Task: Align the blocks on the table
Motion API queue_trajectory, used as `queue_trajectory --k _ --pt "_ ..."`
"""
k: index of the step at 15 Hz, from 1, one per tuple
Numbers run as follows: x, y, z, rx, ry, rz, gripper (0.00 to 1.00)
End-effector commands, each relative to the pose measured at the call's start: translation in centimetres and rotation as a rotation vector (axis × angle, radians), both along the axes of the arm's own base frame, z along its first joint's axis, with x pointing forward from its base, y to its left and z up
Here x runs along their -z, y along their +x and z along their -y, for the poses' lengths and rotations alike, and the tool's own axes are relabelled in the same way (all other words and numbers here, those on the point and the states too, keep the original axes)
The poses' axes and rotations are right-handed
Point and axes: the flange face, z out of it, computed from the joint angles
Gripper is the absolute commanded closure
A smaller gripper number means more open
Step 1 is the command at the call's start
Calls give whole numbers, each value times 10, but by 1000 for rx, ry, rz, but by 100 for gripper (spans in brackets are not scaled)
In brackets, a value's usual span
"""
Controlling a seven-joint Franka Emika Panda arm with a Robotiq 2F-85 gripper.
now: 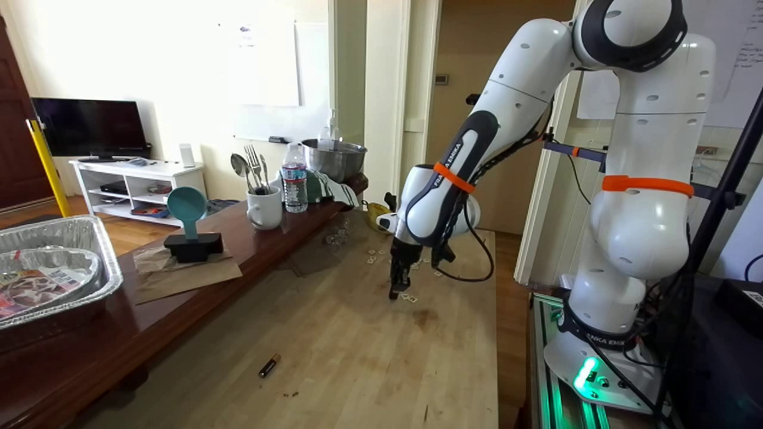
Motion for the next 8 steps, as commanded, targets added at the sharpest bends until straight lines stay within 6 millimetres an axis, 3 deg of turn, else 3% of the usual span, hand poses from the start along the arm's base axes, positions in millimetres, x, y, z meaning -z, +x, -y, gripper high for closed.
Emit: queue_trajectory --k 1,8 --pt "8 1 6 195 38 0 100" --pt "4 5 18 446 99 46 100"
